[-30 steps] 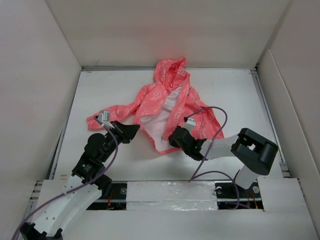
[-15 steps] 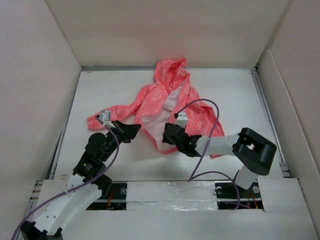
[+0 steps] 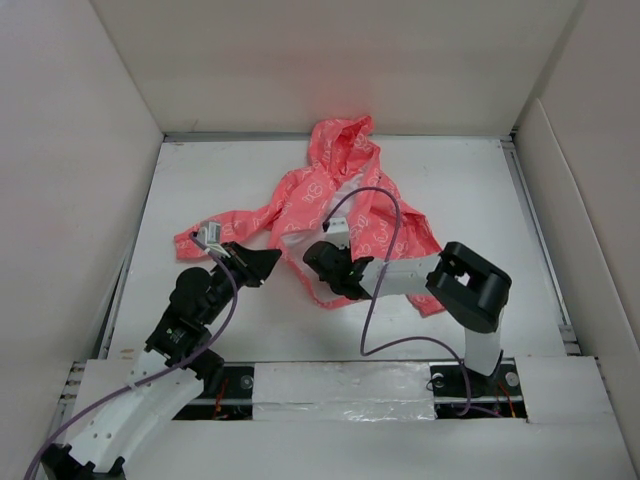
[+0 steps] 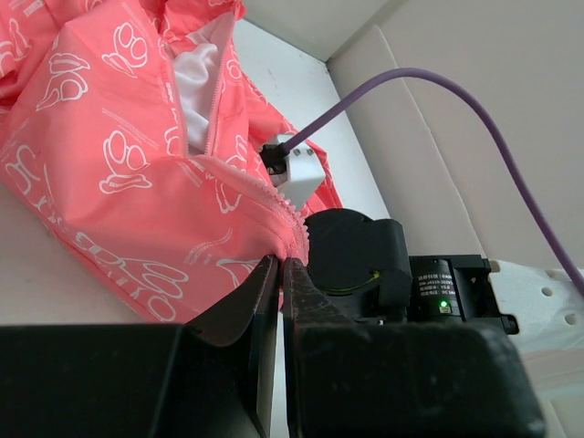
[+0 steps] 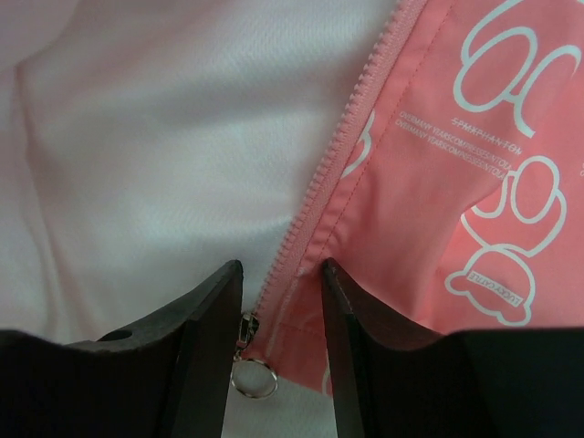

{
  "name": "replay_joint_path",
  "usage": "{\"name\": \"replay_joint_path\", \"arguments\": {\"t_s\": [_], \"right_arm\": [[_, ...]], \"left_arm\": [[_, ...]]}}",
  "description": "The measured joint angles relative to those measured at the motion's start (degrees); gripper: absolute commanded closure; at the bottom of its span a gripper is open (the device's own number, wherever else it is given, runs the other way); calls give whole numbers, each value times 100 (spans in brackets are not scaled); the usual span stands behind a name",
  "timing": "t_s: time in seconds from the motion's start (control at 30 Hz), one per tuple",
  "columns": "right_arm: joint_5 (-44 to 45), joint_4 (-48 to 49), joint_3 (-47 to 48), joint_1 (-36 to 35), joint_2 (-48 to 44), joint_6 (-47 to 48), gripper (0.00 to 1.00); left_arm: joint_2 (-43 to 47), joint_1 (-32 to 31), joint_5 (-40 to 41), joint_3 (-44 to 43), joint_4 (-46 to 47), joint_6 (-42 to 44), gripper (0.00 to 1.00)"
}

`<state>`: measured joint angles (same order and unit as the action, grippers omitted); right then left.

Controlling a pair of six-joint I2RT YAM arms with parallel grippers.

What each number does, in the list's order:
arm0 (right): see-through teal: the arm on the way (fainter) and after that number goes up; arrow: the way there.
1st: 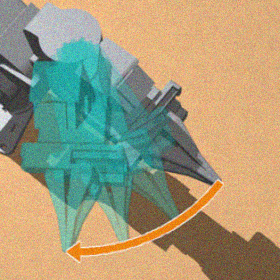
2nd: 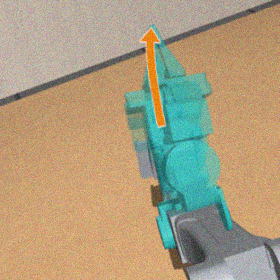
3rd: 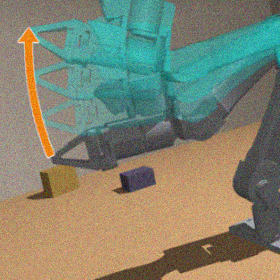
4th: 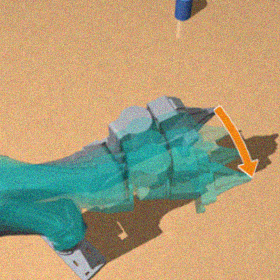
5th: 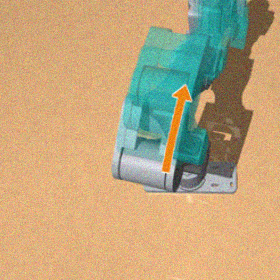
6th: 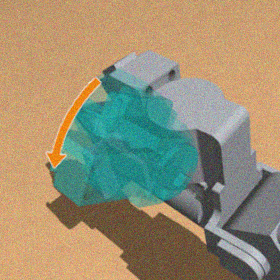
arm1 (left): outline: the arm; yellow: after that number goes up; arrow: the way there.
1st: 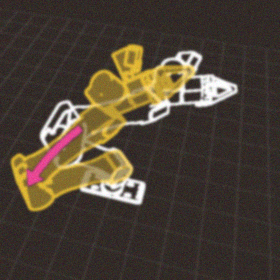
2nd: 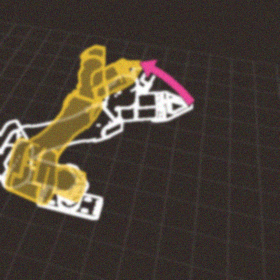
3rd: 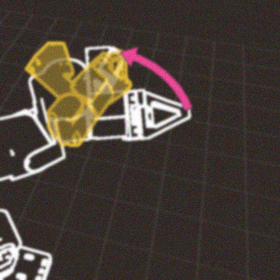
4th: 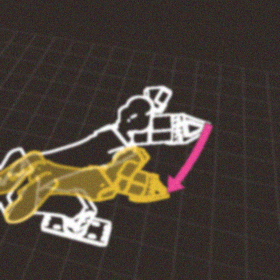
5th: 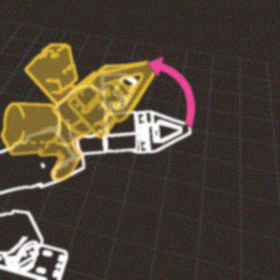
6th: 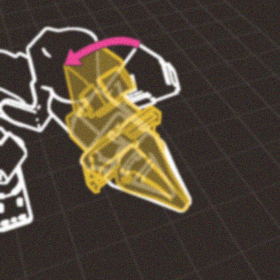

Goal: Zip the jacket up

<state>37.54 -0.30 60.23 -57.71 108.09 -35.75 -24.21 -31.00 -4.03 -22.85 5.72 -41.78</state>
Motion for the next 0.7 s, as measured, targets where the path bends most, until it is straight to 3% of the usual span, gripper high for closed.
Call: {"name": "replay_joint_path", "arguments": {"t_s": [0.1,0.33,0.43,0.7], "right_arm": [[74,-105,133,-2,107,31,60],[136,-101,-87,0,-59,-15,92],[131,-120,-345,0,-282,-28,98],[81,-302,-1106,-13,-1368,70,100]], "left_arm": [[2,0,7,0,-7,7,100],[17,0,160,0,-24,81,100],[-42,0,203,0,9,81,100],[-890,0,264,48,636,44,100]]}}
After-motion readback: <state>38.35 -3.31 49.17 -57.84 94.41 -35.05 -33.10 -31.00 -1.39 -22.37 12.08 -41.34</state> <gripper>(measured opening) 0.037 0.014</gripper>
